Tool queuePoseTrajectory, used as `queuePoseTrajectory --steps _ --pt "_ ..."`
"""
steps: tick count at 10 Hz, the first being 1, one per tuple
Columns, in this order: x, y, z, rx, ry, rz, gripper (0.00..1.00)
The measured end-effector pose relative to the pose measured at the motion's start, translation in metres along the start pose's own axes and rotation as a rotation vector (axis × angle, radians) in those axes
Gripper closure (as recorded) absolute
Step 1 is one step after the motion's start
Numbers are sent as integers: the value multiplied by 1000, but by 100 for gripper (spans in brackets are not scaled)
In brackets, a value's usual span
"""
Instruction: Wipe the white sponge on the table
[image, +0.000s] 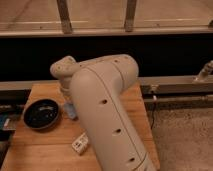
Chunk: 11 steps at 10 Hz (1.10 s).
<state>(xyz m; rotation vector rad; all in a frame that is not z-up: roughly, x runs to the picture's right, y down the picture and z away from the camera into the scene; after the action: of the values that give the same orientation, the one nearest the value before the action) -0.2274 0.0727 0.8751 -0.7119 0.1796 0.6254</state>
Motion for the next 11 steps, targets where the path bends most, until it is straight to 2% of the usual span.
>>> queuePoseTrajectory --steps 2,3,5,6,9,11 --pt "-6 29 0 -5 4 -65 100" --pt "-3 45 -2 -8 6 -100 100" --pt "16 63 -7 -9 9 -126 100" --pt "35 67 -7 -5 27 -125 100" --pt "95 57 -4 -18 75 -66 100" --pt "127 32 5 -30 109 17 100"
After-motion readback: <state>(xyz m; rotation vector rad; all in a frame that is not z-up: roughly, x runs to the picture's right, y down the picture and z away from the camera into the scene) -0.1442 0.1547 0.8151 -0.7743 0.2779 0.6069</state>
